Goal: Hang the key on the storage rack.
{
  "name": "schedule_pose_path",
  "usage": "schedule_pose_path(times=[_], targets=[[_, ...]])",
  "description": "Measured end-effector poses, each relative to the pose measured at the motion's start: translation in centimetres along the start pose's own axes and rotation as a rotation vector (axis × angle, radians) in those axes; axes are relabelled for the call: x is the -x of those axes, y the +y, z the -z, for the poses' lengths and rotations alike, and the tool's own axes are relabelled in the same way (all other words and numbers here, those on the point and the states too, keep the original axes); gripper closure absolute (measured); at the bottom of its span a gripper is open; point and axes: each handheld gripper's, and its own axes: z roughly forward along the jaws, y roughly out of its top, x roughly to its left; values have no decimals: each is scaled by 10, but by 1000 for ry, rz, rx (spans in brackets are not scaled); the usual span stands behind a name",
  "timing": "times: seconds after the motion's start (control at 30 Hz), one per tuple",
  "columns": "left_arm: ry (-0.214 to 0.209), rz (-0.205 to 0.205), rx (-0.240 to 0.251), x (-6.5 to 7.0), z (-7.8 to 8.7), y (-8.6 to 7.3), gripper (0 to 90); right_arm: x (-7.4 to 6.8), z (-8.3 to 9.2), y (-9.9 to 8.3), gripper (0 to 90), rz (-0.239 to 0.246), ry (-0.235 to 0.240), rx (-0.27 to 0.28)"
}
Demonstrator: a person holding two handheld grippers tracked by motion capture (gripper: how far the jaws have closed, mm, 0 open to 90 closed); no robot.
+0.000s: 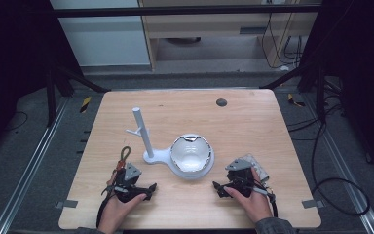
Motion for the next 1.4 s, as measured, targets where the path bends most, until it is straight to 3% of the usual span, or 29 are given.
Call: schedule_pose_path(times=[0.4,0.5,0.57,0.73,0.87,1.07,1.17,1.27,1.4], targets=[[-13,19,16,-5,2,0,72,-1,0,0,7,-4,-6,0],[-10,23,71,-9,12,1,76,-2,1,-1,7,-8,-6,-2],[-10,38,78,-13,15,0,83,-2,1,-1,7,-8,-6,-2],[17,57,40,-24,26,3,92,-1,1,-1,7,-5,-6,-1],[64,67,-65,-45,39,13,86,-2,1,-1,7,-8,-6,-2],[104,91,-150,-69,43,25,80,-1,0,0,2,-5,-3,0],[115,87,-161,-73,42,29,81,0,-1,1,2,-10,-8,-2],[102,120,-187,-78,40,35,87,2,-2,2,2,-12,-10,-3],[115,91,-230,-76,39,40,106,2,-3,3,3,-10,-11,-1]])
